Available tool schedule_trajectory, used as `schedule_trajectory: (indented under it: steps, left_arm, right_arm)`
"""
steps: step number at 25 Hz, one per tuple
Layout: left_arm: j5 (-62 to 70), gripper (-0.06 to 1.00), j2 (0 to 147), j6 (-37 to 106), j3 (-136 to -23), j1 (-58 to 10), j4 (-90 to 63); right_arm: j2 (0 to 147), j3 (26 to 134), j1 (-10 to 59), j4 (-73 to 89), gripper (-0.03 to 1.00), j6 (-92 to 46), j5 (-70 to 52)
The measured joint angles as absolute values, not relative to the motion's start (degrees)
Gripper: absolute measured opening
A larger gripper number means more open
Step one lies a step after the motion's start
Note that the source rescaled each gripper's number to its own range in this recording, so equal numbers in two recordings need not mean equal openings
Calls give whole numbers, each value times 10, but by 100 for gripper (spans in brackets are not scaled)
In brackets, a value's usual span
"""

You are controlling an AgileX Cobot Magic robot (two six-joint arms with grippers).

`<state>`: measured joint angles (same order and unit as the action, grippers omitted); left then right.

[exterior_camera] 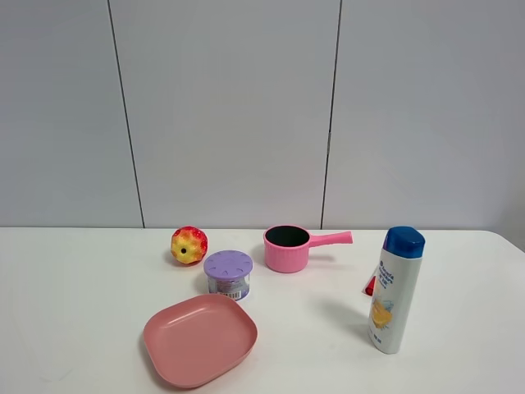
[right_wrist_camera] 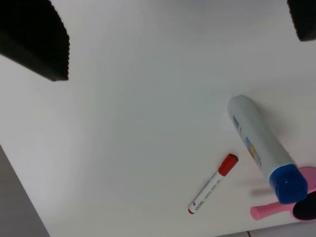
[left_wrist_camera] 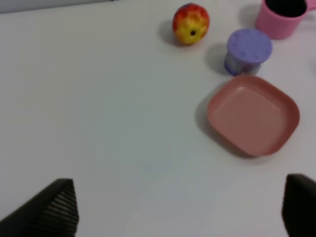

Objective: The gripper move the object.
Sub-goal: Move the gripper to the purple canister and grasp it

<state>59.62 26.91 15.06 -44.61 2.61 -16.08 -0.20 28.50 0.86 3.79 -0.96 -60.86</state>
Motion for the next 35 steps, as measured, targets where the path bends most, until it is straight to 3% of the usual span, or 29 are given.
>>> schedule_trajectory:
  steps: [6,9,16,22,30,35]
  left_arm:
    - [508,38,399,218,-446,26,-220]
    - [444,33,476,252,-446,26,-272]
    - [395,32,658,491,-446,23,-447]
    - [351,31,738,657,-454,-31,-568]
    - [330,34,753,689,-493,-124,-586]
    - [302,35,779,643,-510,-157,-498]
  right_arm:
    - [-2,285,9,38,100,-10,-609]
    - [-2,285,9,38,100,-10,-609]
    - [-2,285,9,38,100,-10,-609]
    - [-2,285,9,38,100,-10,-609]
    - [-2,285,9,38,100,-10,-609]
    - [-2,285,9,38,100,-10,-609]
